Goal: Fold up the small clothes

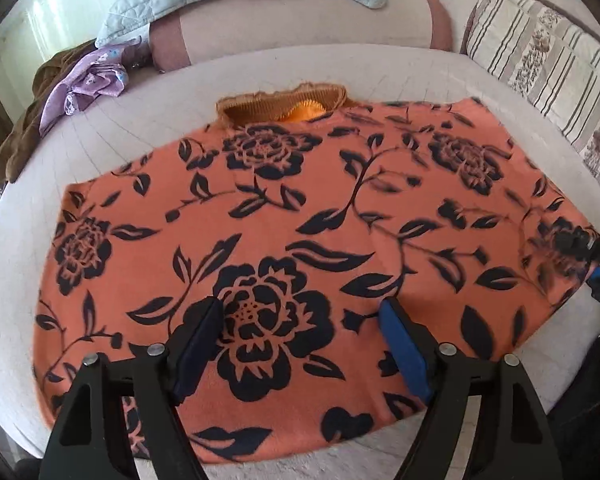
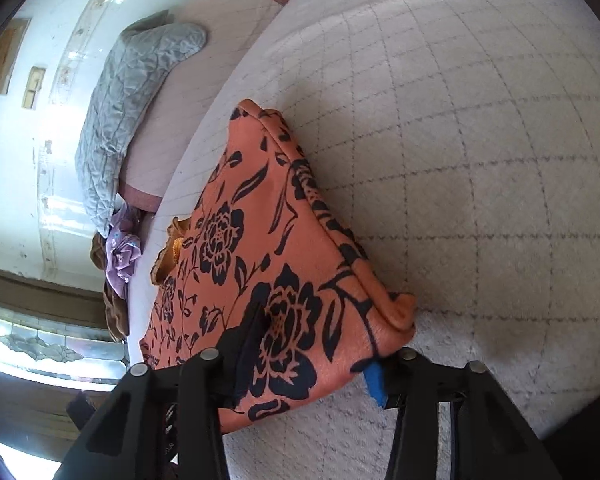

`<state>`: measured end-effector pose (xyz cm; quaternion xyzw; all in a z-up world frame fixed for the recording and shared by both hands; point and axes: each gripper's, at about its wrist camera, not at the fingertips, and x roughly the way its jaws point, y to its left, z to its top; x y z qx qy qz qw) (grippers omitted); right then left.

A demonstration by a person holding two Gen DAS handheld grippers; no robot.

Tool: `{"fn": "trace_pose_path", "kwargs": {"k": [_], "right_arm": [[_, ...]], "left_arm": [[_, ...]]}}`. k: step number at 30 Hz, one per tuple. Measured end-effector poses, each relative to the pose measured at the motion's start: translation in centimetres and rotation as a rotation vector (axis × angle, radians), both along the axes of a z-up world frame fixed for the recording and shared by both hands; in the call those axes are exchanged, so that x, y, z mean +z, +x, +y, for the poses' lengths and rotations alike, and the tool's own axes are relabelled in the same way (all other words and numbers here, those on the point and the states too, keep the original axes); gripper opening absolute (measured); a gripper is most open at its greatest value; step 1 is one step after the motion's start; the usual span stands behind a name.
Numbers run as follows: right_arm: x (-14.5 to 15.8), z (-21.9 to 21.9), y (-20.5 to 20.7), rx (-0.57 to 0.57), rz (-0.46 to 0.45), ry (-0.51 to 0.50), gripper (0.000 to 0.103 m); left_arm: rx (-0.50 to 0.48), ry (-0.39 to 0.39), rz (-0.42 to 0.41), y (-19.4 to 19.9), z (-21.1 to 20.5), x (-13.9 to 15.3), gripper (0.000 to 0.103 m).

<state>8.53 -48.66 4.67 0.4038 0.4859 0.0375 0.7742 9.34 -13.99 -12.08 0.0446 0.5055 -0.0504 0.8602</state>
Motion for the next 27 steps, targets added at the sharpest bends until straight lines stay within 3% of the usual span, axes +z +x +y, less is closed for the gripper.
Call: {"fn": "trace_pose_path", "kwargs": {"k": [1,4,6,8,11,13,14,15,16,20,21,24,27], "right_arm": [[0.7,0.2,0.1,0.017,-0.016,-0.034,0.013],[2.3,0.7,0.1,0.035,-0.058,-0.067,0.014],[1.7,0.3,0.3,0.016,-0.036,-0.041,0.019],[-0.2,-0.4,0.3,-0.015,0.029,0.047,0.034],[-1.2,-1.0,0.0,-0.039,0.030,0.115,0.034],[-1.1,-1.3,0.0,-0.043,0.014,0.120,0.034],[-1.4,-1.4,0.2,-0.042,0.017,0.132,0.024],[-1.6,-1.5,0.3,-0.037,0.027,0.117,0.015],[-1.5,-1.4,0.4,-0.031,0.036,0.082,0.013],[2.6,1.1,-0.2,0.076,-0.010,-0.284,0.011],[2.8,1.2,-0.4,0.077,-0.011,-0.309,0.011],[1.0,-0.4,-0.2,0.061,0.038,-0.163,0.015],[1.4,-1.5,-0.5,0.030,-0.002,-0.032,0.018]], "left_arm": [[0.004,-0.010,-0.040,-0.3,0.0,1.0,0.078],[0.033,0.001,-0.092,-0.6,0.3,1.7,0.078],[0.022,0.006,0.019,0.0,0.2,-0.7,0.079],[-0.009,0.032,-0.002,-0.1,0.3,-1.1,0.080],[0.013,-0.039,-0.037,-0.7,0.9,1.0,0.078],[0.008,-0.035,-0.055,-0.8,0.6,1.1,0.078],[-0.009,-0.008,-0.003,-0.5,0.3,-0.2,0.078],[-0.021,0.009,0.033,-0.1,-0.1,-1.7,0.080],[-0.027,0.013,-0.011,-0.4,-0.2,-1.8,0.082],[-0.021,0.019,-0.007,-0.9,-0.5,-1.7,0.082],[-0.023,0.019,-0.008,-0.8,-0.5,-1.8,0.082],[-0.026,0.019,-0.002,-1.0,-0.6,-1.6,0.082],[0.002,-0.029,-0.002,-0.6,0.5,-0.2,0.081]]}}
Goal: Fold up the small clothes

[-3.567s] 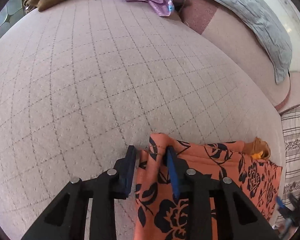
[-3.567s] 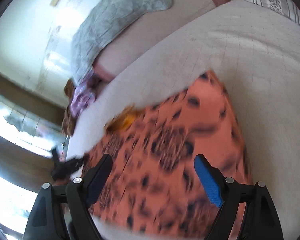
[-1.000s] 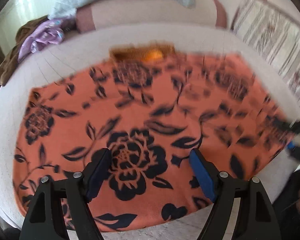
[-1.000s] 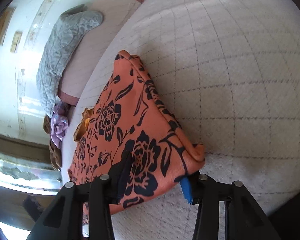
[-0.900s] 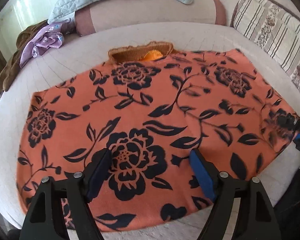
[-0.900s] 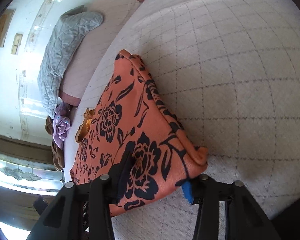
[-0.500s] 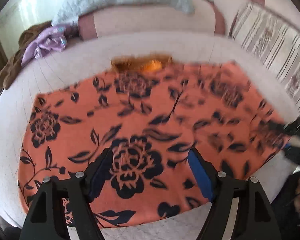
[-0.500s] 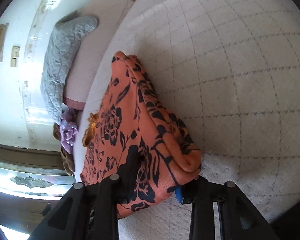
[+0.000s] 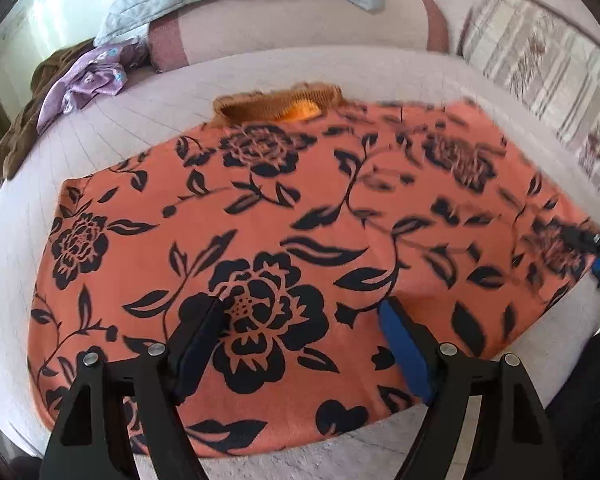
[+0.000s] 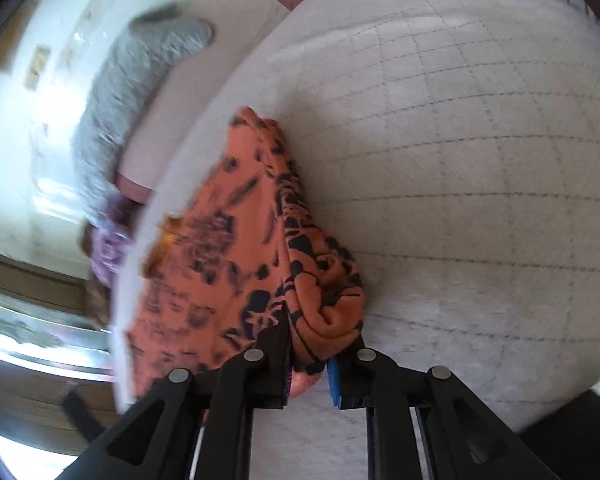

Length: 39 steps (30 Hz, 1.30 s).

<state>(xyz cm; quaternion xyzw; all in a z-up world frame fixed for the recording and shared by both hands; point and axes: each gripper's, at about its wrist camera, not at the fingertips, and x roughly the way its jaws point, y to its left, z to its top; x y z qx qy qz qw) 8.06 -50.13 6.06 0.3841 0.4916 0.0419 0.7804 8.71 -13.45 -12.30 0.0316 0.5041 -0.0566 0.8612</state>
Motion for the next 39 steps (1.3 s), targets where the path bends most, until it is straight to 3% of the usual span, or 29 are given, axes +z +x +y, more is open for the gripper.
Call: {"fn": "trace_pose_path", "kwargs": {"k": [3,4,5,6,7,8,9,10,11,18,23,26,29,31,32,36,39], "right_arm": [[0.1,-0.4,0.1,-0.012,-0.012,0.077,0.031],[-0.1,-0.5,0.1,-0.017,-0.014,0.099,0.044],[-0.4,-0.5,0.1,-0.027,-0.015,0.130,0.066],[-0.5,-0.5,0.1,-0.033,-0.020,0.152,0.070],[-0.7,-0.4,0.1,-0.036,-0.022,0.164,0.070],[-0.7,-0.2,0.2,-0.027,-0.021,0.155,0.062],[-0.4,-0.1,0.3,-0.012,-0.035,0.119,0.045],[0.1,0.3,0.5,-0.004,-0.029,0.047,0.010],[0.3,0.0,0.5,-0.001,-0.010,-0.016,0.009],[-0.5,0.1,0.7,-0.001,0.035,-0.069,0.009],[-0.9,-1.0,-0.1,-0.037,0.024,0.057,0.018],[-0.9,-1.2,-0.4,-0.056,0.019,0.074,0.022],[-1.5,-0.8,-0.1,-0.044,0.034,0.090,0.033],[-1.6,-0.6,0.0,-0.025,0.028,0.082,0.030],[-1.5,-0.3,-0.1,-0.017,0.031,0.032,0.014],[-1.1,0.0,0.0,-0.022,0.046,-0.065,0.013],[-1.3,-0.3,-0.1,-0.038,0.050,-0.042,0.013]], "left_arm": [[0.020,-0.059,-0.046,-0.3,0.4,1.2,0.081],[0.014,-0.045,-0.033,-0.2,0.2,0.7,0.081],[-0.002,-0.022,0.000,0.0,-0.2,-0.2,0.081],[-0.029,0.026,0.030,0.1,-0.7,-1.5,0.082],[-0.050,0.051,-0.011,-0.2,-1.0,-1.5,0.083],[-0.059,0.060,-0.015,-0.3,-1.2,-1.3,0.083],[-0.056,0.053,-0.006,-0.3,-1.1,-1.3,0.083],[-0.051,0.035,0.002,-0.2,-0.9,-1.2,0.083],[-0.051,0.028,0.004,-0.1,-0.8,-1.4,0.084],[-0.058,0.045,-0.006,-0.1,-1.0,-1.5,0.086],[0.018,-0.003,-0.035,-0.4,0.0,0.9,0.085],[0.021,0.007,0.041,0.4,0.3,-1.2,0.086],[0.005,0.025,0.012,0.3,0.2,-1.3,0.087],[0.006,0.006,0.021,0.4,0.5,-1.3,0.087],[0.001,0.004,0.020,0.4,0.5,-1.4,0.087],[-0.010,0.008,0.009,0.2,0.4,-1.4,0.087],[-0.002,0.010,0.014,0.2,0.3,-1.3,0.087]]}}
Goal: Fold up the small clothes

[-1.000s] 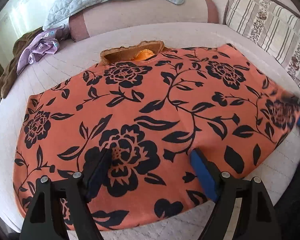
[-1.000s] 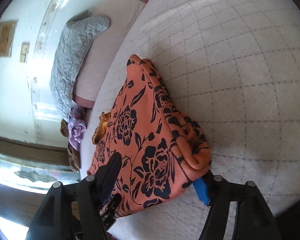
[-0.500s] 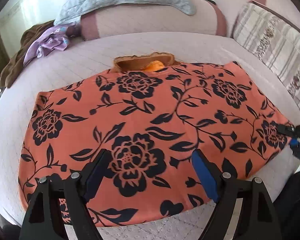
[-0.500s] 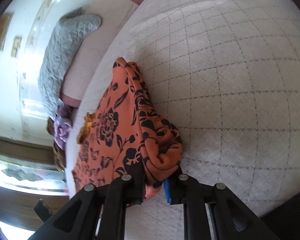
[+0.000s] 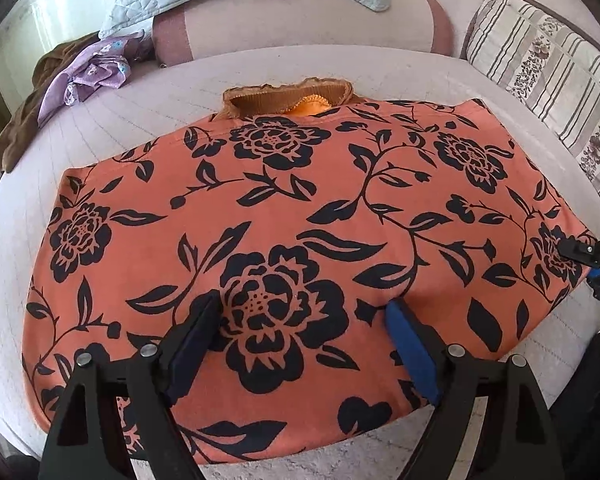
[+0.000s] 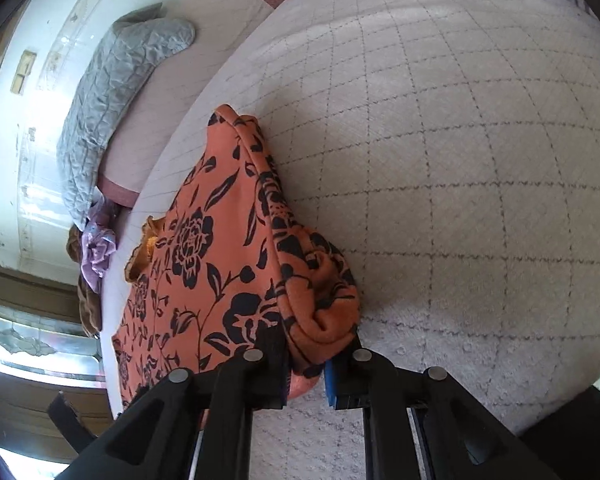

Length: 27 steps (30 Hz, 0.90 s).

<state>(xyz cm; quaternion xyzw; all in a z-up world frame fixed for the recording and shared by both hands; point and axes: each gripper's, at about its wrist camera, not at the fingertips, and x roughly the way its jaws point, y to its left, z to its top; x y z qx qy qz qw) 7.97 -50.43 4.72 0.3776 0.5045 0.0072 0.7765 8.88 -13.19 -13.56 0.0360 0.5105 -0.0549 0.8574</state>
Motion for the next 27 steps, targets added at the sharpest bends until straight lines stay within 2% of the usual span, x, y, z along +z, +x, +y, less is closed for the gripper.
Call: {"fn": "trace_pose_path", "kwargs": {"k": [2,6,9,10,11,12,14,15,18,19,20,21,22,24,26,27], "right_arm": [[-0.2,-0.4,-0.2,-0.014,-0.001,0.057,0.017],[-0.3,-1.0,-0.6,-0.035,0.004,0.094,0.022],[-0.1,-0.7,-0.8,-0.044,-0.002,0.104,0.034],[0.1,-0.6,-0.7,-0.041,-0.007,0.110,0.052],[0.4,-0.4,-0.8,-0.036,-0.020,0.126,0.079],[0.7,-0.1,-0.9,-0.035,-0.039,0.137,0.084],[1.4,0.6,-0.6,-0.011,-0.072,0.134,0.084],[1.5,1.0,-0.1,0.012,-0.074,0.122,0.084],[0.5,1.5,1.1,0.018,-0.040,0.101,0.079],[0.1,1.5,1.4,0.010,-0.031,0.095,0.061],[-0.1,1.4,1.7,0.003,-0.011,0.075,0.037],[0.0,1.5,1.8,0.004,-0.002,0.062,0.031],[0.3,1.6,1.9,0.013,-0.010,0.044,0.031],[0.5,2.0,1.9,0.031,-0.017,0.013,0.032],[-0.2,1.7,2.0,0.016,0.001,0.027,0.035],[-0.6,1.5,2.1,-0.002,0.003,0.045,0.036]], "left_arm": [[0.005,0.003,0.004,0.1,-0.1,0.0,0.087],[0.007,0.004,0.003,0.0,-0.1,-0.1,0.087],[0.005,0.001,0.011,0.1,0.1,0.2,0.085],[0.015,-0.009,0.003,-0.1,0.2,0.8,0.085],[0.022,-0.020,-0.019,-0.3,0.5,1.6,0.085],[0.027,-0.022,-0.046,-0.5,0.7,2.3,0.085],[0.036,-0.003,-0.102,-0.9,1.0,3.3,0.085],[0.042,0.003,-0.102,-0.8,1.1,3.2,0.085],[0.063,0.038,0.006,0.3,1.8,0.3,0.085],[0.066,0.025,0.012,0.3,2.1,0.1,0.084],[0.076,0.029,-0.009,-0.1,2.2,0.9,0.083],[0.082,0.035,-0.034,-0.4,2.2,1.8,0.082],[0.068,0.022,-0.083,-0.9,2.1,3.1,0.083],[0.045,0.019,-0.105,-0.9,1.9,3.5,0.083],[0.042,0.040,-0.036,-0.1,1.7,1.3,0.083],[0.040,0.046,0.029,0.5,1.7,-0.6,0.085]]}}
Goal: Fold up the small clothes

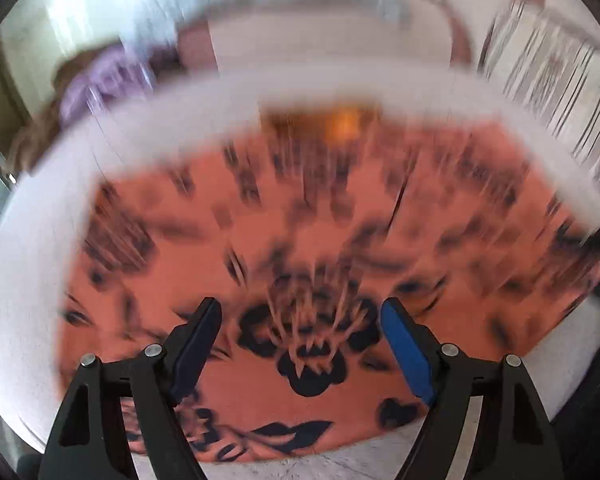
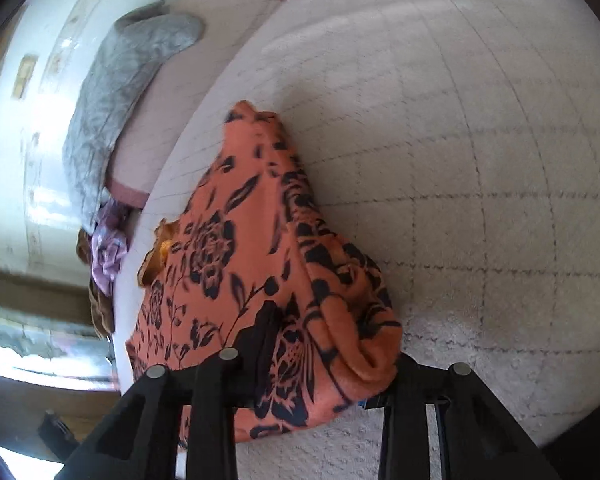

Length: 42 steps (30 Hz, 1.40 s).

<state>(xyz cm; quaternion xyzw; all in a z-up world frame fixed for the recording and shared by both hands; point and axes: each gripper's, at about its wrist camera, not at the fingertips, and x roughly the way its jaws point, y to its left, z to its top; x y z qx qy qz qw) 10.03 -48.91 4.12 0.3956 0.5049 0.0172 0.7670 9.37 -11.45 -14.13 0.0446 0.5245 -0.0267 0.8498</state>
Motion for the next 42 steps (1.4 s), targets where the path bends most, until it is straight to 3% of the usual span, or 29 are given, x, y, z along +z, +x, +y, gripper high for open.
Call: {"fn": "trace_pose_path", "kwargs": {"k": [1,2,4,7,10,14,17,19,21,22,25,28,31,34,37,42], "right_arm": [[-0.3,-0.2,0.1,-0.015,-0.006,0.012,0.036],[-0.2,0.0,0.5,-0.005,-0.013,-0.010,0.033],[1.2,1.2,1.1,0.050,-0.027,-0.114,0.016],[5.9,4.5,1.5,0.114,-0.125,-0.258,0.014],[12.4,11.6,1.0,0.235,-0.313,-0.385,0.014],[15.0,22.3,-1.8,0.445,-0.474,-0.474,0.014],[11.4,28.4,-3.1,0.582,-0.451,-0.484,0.014],[6.5,31.7,-2.9,0.681,-0.344,-0.508,0.014],[0.4,33.1,-1.8,0.731,-0.155,-0.456,0.015],[0.1,33.0,-1.8,0.714,-0.162,-0.436,0.014],[3.8,33.6,-2.2,0.695,-0.234,-0.440,0.014],[7.5,34.8,-3.1,0.706,-0.346,-0.490,0.014],[6.1,36.2,-4.1,0.731,-0.354,-0.519,0.014],[2.1,37.6,-4.7,0.747,-0.315,-0.553,0.014],[-0.3,39.2,-4.2,0.738,-0.331,-0.573,0.014],[-0.7,40.9,-6.2,0.786,-0.400,-0.666,0.023]], "left_arm": [[0.001,-0.010,-0.048,-0.1,0.2,-0.2,0.088],[-0.004,-0.008,-0.044,-0.1,0.1,0.0,0.088],[0.002,-0.054,-0.023,0.2,0.6,0.4,0.086],[0.039,-0.185,-0.029,0.4,3.2,1.6,0.080],[0.155,-0.312,-0.129,-1.0,7.7,4.6,0.080],[0.309,-0.313,-0.260,-3.4,14.7,6.9,0.080],[0.411,-0.319,-0.259,-3.7,19.8,5.8,0.080],[0.478,-0.334,-0.271,-4.7,22.7,4.9,0.080],[0.521,-0.365,-0.272,-6.0,24.8,4.3,0.079],[0.536,-0.390,-0.275,-6.8,25.8,4.0,0.079],[0.544,-0.527,-0.277,-7.3,27.0,4.0,0.078],[0.412,-0.686,-0.257,-6.0,25.9,5.4,0.079],[0.269,-0.821,-0.143,-2.3,23.2,5.5,0.084],[0.177,-0.780,-0.008,2.0,19.4,4.2,0.084],[0.164,-0.739,0.113,5.1,16.7,2.3,0.084],[0.160,-0.710,0.205,6.4,14.0,0.7,0.084]]}}
